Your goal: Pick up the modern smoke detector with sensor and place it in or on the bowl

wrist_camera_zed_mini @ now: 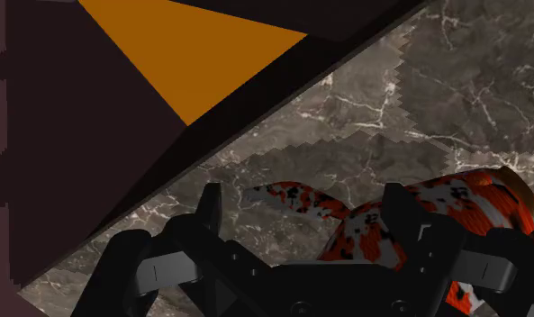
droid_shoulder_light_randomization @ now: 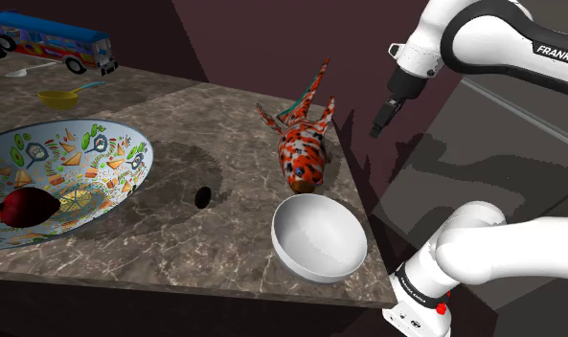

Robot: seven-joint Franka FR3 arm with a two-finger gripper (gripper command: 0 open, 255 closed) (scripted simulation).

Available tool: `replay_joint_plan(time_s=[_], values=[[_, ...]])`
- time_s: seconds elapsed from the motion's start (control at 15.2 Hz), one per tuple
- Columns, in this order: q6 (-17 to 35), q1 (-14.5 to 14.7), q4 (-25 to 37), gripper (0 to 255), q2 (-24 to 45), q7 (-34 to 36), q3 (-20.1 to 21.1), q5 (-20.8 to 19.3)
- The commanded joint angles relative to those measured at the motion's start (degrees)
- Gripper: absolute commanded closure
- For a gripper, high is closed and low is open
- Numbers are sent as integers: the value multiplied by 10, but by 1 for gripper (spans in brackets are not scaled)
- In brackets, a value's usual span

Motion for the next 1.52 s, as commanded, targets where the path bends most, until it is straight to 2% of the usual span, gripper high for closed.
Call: replay_joint_plan(time_s=[0.0, 0.73, 1.45], values=[[0, 0, 0, 0, 0, 0, 0, 0], [58, 46, 54, 0, 159, 98, 86, 94], [103, 82, 175, 0, 353, 185, 161, 148]])
